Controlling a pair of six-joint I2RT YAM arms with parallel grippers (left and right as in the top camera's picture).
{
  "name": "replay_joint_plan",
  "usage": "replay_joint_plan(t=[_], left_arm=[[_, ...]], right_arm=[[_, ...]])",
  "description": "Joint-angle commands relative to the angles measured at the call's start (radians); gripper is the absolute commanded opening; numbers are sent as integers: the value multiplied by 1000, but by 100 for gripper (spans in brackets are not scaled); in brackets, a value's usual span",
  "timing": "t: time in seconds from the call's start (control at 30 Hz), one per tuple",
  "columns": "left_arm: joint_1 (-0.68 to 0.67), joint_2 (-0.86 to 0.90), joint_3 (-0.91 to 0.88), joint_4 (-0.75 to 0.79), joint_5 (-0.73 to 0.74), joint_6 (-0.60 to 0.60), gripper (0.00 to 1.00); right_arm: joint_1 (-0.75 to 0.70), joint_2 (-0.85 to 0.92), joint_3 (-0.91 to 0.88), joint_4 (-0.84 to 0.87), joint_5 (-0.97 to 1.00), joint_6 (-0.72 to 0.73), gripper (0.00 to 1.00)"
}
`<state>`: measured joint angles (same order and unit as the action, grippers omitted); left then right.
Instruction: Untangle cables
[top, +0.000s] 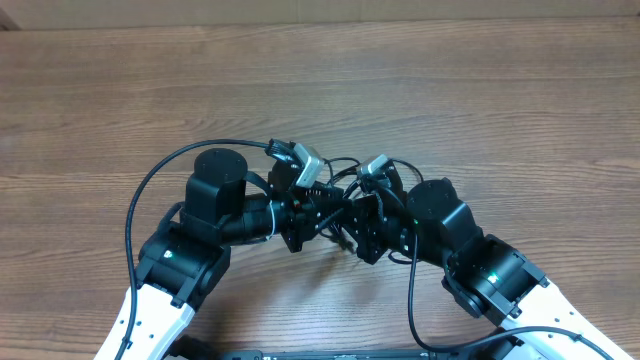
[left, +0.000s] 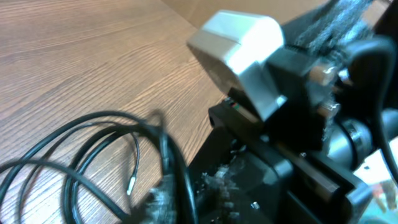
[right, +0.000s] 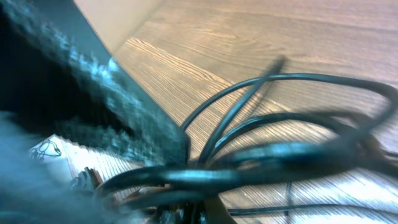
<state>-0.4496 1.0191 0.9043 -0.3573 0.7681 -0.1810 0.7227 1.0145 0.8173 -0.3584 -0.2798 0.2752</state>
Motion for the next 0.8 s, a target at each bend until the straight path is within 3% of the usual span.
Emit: replay_joint_plan(t=[0.0,0.47,0.77], left_arm=[[-14,-11,9,-16,85,1,36],[7,-11,9,-95,49,1,36],[8,-11,9,-95,40,-3,66]], right_arm=[[-11,-5,14,11,58,8,4],[-11,-5,14,-21,97,23,4],[-11,-5,14,-10,103,70,4]])
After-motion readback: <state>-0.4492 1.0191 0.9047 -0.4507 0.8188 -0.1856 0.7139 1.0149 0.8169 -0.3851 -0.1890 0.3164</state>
